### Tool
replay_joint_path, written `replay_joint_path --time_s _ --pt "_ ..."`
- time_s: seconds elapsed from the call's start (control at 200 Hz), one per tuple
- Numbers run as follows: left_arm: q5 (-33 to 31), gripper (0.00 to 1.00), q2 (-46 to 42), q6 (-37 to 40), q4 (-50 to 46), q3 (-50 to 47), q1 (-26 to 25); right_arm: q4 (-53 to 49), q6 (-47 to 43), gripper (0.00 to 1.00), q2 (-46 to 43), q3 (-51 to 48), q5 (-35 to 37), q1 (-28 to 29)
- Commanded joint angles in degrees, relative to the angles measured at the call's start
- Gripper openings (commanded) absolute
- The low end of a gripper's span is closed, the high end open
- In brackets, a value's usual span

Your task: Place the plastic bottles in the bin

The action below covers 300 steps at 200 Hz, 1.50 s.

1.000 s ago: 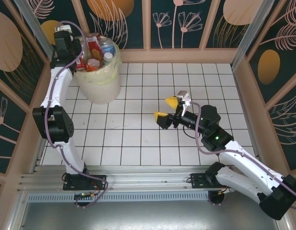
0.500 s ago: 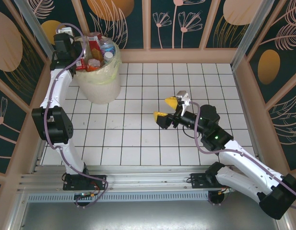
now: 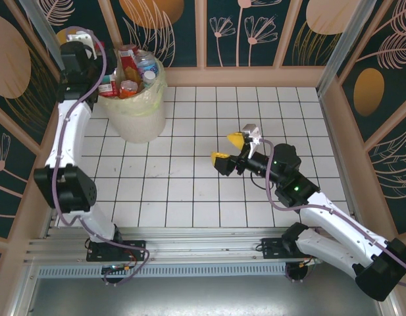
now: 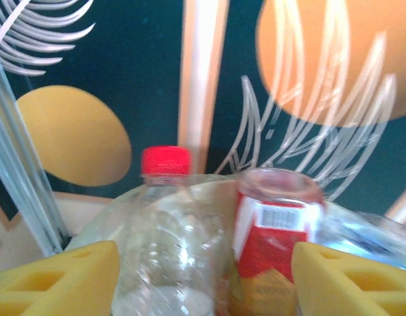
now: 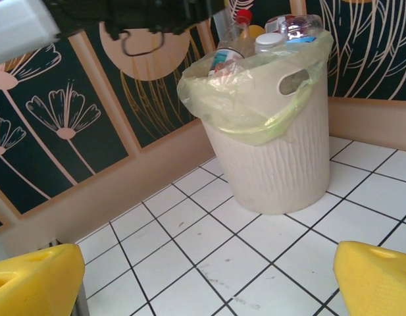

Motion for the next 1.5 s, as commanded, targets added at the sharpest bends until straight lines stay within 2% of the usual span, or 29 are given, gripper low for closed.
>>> replay_joint_path --time_s 0.0,0.14,0.21,0.39,0.605,0.751,0.856,1.061,1.186,1.246,1.376,1.496 --pt "7.46 0.82 -7.59 -2.28 4.99 -5.85 -0.02 -0.25 -1.61 0.98 -0.55 0.45 2.85 -0.05" --pt "14.72 0.98 -16.59 -4.90 10.88 -17.23 -0.27 -0.57 -2.56 0.98 -0.59 0.61 4.18 -0.06" --pt "16.01 0.99 -21.26 -5.96 13.42 -23.33 -1.38 -0.89 -2.95 0.98 -0.61 0.61 5.29 0.03" --pt "7.28 0.99 -31.50 -5.07 13.45 -35.16 -9.25 -1.81 -4.03 0.99 -0.72 0.35 10.35 -0.02" --pt "1.19 0.99 -42.96 -8.61 17.09 -49.21 -13.94 -1.50 -7.56 0.99 -1.59 -2.77 19.41 -0.20" --pt "-2.97 0.99 -48.19 -9.51 19.04 -57.16 -17.26 -2.70 -8.42 0.99 -2.69 -4.31 28.07 -0.66" --pt "-5.18 0.99 -49.34 -11.07 21.17 -62.60 -17.90 -4.10 -7.65 0.99 -1.84 -4.78 32.89 -2.18" --pt "-11.40 0.99 -49.01 -13.96 28.53 -73.85 -17.99 -1.70 -4.34 0.99 -0.27 -7.53 32.78 -6.19" --pt "-15.25 0.99 -46.52 -14.21 29.47 -76.89 -17.98 1.11 -2.61 0.99 -0.70 -10.29 33.44 -8.19" --pt "-15.96 0.99 -45.12 -13.94 30.60 -78.31 -17.98 2.41 -2.38 0.99 -0.53 -11.68 33.85 -11.69" --pt "-24.05 0.99 -41.22 -14.17 35.07 -80.97 -17.95 6.89 -0.69 0.99 0.68 -15.31 35.35 -18.55" --pt "-31.60 0.99 -38.13 -10.36 39.75 -82.72 -17.86 13.67 0.64 0.99 2.00 -19.70 31.63 -28.20"
